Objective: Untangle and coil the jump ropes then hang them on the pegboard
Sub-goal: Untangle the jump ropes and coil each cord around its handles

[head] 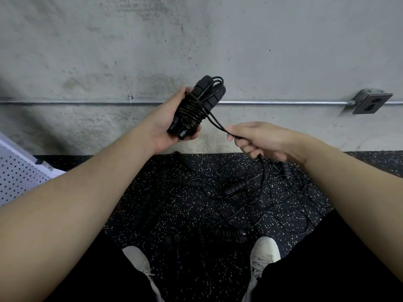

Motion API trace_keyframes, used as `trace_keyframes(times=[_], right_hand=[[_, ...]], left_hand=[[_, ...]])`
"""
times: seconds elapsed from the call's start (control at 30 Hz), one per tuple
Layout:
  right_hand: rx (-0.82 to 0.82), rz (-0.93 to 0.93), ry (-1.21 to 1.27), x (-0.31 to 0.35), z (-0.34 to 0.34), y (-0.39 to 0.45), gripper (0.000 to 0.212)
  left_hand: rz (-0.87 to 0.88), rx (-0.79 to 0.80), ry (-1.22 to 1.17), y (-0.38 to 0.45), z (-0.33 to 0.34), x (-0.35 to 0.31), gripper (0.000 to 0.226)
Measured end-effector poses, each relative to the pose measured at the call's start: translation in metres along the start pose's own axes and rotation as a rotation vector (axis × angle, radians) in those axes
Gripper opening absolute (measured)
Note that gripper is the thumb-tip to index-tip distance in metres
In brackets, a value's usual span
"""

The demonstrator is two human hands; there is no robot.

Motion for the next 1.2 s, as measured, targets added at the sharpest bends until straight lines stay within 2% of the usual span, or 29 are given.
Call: trace_keyframes(times=[0.23,0.33,0.4,0.47,0.57,0.7,0.8,0.87,1.0,1.1,1.2], right_hand=[[-0.126,0.032,0.255,-0.002,-0.012,0.003,0.020],[-0.136,0.060,0.241,-0.005,-0.013,0.004,0.017],[-0.134,0.061,0.206,-0.005,-0.010,0.004,0.013],[-0.156,0.052,0.204,-0.006,-0.010,0.005,0.020],[-0.159,0.078,0.172,-0.009,-0.014,0.002,0.016],[-0.107,0.112,0.047,-0.011,-0.011,0.004,0.024],[-0.114,0.104,-0.013,-0.007,-0.006,0.006,0.024],[-0.088,0.077,-0.063,-0.003,-0.001,0.007,0.028],[-0.080,0.052,-0.156,0.001,0.008,0.010,0.025],[-0.108,0.034,-0.071,0.003,0.006,0.013,0.013],[-0.158,0.008,-0.016,0.003,0.001,0.017,0.024]], left_hand=[[-0.024,0.247,0.114,-0.010,0.004,-0.004,0.016],[-0.080,0.315,0.146,-0.015,0.010,-0.002,0.019],[-0.113,0.325,0.186,-0.018,0.013,0.001,0.032],[-0.135,0.344,0.294,-0.019,0.017,0.003,0.040],[-0.140,0.334,0.539,-0.020,0.021,0.009,0.034],[-0.084,0.325,0.838,-0.018,0.023,0.016,0.036],[0.010,0.331,1.159,-0.011,0.021,0.019,0.022],[-0.010,0.336,1.294,-0.008,0.020,0.022,0.023],[-0.023,0.373,1.426,-0.003,0.017,0.030,0.027],[-0.011,0.337,1.514,-0.004,0.014,0.032,0.033],[-0.010,0.290,1.568,-0.006,0.012,0.037,0.047]])
Point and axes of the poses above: each hand's wrist, its own y-axis towards the middle knuckle, its own z-axis out of the palm, x = y × z, the point moved 2 cm from there along y, towards the middle knuckle, and after that the axes turned 12 degrees about -y, right-handed, at the moved point
